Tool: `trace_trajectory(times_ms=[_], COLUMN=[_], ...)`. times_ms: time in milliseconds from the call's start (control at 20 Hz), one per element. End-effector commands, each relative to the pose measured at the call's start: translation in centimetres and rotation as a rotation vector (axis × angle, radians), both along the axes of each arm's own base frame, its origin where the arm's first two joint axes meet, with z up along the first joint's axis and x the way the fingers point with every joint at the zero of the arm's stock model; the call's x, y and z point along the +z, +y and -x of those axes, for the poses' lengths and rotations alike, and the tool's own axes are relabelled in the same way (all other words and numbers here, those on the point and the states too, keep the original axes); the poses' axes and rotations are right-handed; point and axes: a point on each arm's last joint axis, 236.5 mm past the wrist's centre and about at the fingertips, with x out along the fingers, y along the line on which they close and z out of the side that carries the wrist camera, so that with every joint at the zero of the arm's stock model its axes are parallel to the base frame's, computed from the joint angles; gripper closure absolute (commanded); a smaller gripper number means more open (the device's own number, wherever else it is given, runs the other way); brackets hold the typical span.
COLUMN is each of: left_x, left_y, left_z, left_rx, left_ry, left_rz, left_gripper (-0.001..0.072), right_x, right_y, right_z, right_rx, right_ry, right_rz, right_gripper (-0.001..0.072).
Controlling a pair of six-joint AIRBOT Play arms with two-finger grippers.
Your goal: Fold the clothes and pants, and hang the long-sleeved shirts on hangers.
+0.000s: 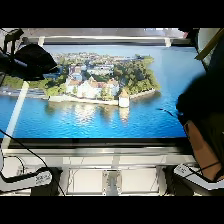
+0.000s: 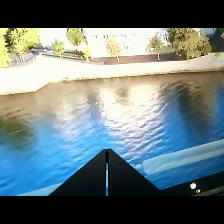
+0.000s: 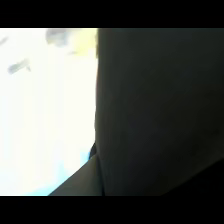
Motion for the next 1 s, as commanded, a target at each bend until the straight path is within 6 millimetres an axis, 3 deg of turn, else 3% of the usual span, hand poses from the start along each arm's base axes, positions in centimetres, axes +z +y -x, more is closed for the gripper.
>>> trace_trajectory(times_ms=[0,100,200,250,300,350,450,550,600,650,700,750,800,900,950], left_x=[0.0,0.0,0.1,0.2,0.3,0.4,0.4,0.4,0.4,0.5,0.8,1.3,1.9,2.8,2.9], left_y=[0.0,0.0,-0.2,-0.5,-0.7,-1.0,-1.1,-1.1,-1.1,-1.4,-2.1,-3.0,-4.0,-6.2,-7.2], left_z=[0.0,-0.1,-0.1,-0.1,0.0,0.0,-0.1,-0.1,-0.1,-0.1,-0.1,-0.3,-0.6,-1.3,-1.4], left_rx=[0.004,0.004,0.001,-0.004,-0.007,-0.011,-0.013,-0.013,-0.013,-0.018,-0.029,-0.042,-0.055,-0.085,-0.1], left_ry=[-0.002,-0.002,-0.003,-0.005,-0.005,-0.007,-0.009,-0.009,-0.009,-0.011,-0.017,-0.03,-0.053,-0.098,-0.106], left_rz=[0.002,0.002,0.01,0.024,0.031,0.042,0.048,0.047,0.048,0.061,0.09,0.125,0.162,0.199,0.201], left_gripper=[0.07,0.0699,0.0699,0.07,0.0699,0.0699,0.07,0.0699,0.0699,0.0699,0.0699,0.07,0.07,0.0701,0.07], right_x=[-0.5,-1.3,-3.1,-4.1,-4.4,-4.3,-2.9,0.8,3.4,6.8,9.8,12.4,13.6,12.0,10.2], right_y=[-7.3,-9.1,-9.3,-9.2,-9.1,-9.2,-9.4,-9.8,-9.3,-7.5,-4.3,0.3,5.0,14.1,17.7], right_z=[13.1,16.6,18.2,18.6,18.7,18.6,17.8,14.0,11.2,7.4,3.9,0.8,-1.1,-3.4,-4.6], right_rx=[-0.4,-0.522,-0.555,-0.558,-0.556,-0.559,-0.556,-0.536,-0.489,-0.401,-0.273,-0.083,0.108,0.461,0.583], right_ry=[0.251,0.307,0.366,0.395,0.402,0.399,0.351,0.155,0.012,-0.178,-0.34,-0.468,-0.527,-0.498,-0.461], right_rz=[0.145,0.139,0.102,0.082,0.072,0.075,0.1,0.132,0.134,0.1,0.037,-0.016,-0.038,0.007,0.085], right_gripper=[0.0696,0.0695,0.0689,0.06,0.0336,0.018,0.0183,0.0183,0.0185,0.0224,0.0317,0.0409,0.0478,0.0689,0.0689])
